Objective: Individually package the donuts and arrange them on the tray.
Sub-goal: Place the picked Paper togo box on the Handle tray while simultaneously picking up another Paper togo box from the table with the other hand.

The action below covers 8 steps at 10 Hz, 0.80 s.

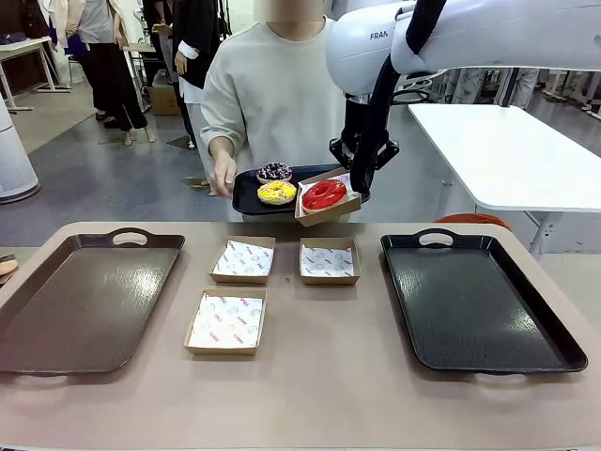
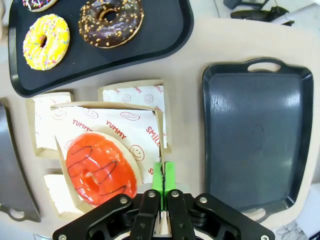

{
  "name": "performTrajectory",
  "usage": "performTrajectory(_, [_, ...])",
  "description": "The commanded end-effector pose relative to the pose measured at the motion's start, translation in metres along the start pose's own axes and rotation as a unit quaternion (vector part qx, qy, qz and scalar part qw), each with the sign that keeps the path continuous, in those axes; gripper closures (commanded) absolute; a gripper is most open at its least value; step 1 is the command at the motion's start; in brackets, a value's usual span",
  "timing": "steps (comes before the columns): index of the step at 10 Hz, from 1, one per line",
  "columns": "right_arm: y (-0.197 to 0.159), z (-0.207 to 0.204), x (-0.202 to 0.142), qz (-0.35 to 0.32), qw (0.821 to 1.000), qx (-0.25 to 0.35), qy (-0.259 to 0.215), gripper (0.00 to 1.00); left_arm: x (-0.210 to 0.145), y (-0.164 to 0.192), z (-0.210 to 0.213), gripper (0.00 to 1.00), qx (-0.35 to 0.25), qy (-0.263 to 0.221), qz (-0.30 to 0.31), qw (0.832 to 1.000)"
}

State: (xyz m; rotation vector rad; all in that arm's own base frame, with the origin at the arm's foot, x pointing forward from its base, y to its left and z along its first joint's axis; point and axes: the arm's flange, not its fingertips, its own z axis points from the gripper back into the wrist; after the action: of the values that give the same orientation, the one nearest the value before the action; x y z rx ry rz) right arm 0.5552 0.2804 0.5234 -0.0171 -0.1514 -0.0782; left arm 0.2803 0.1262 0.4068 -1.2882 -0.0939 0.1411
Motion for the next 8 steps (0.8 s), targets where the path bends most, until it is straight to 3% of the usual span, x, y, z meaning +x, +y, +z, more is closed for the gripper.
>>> performTrajectory(1, [-0.004, -0.001, -0.005, 0.000, 1.000, -0.001, 0.001, 1.00, 0.000, -0.001, 0.001, 0.00, -0.008, -0.002, -0.001, 1.000])
performTrajectory(3, [0.000, 0.000, 0.000, 0.000, 1.000, 0.000, 0.000, 0.99, 0.000, 0.000, 0.000, 0.00, 0.000, 0.000, 0.000, 1.000])
performTrajectory(4, [-0.010, 0.003, -0.001, 0.023, 0.999, 0.022, 0.006, 0.99, 0.006, -0.010, -0.004, 0.00, 0.040, 0.025, -0.004, 0.999])
performTrajectory(8, [-0.107, 0.026, -0.030, 0.067, 0.997, 0.035, 0.006, 0.99, 0.015, -0.108, -0.043, 0.00, 0.222, 0.097, -0.022, 0.970])
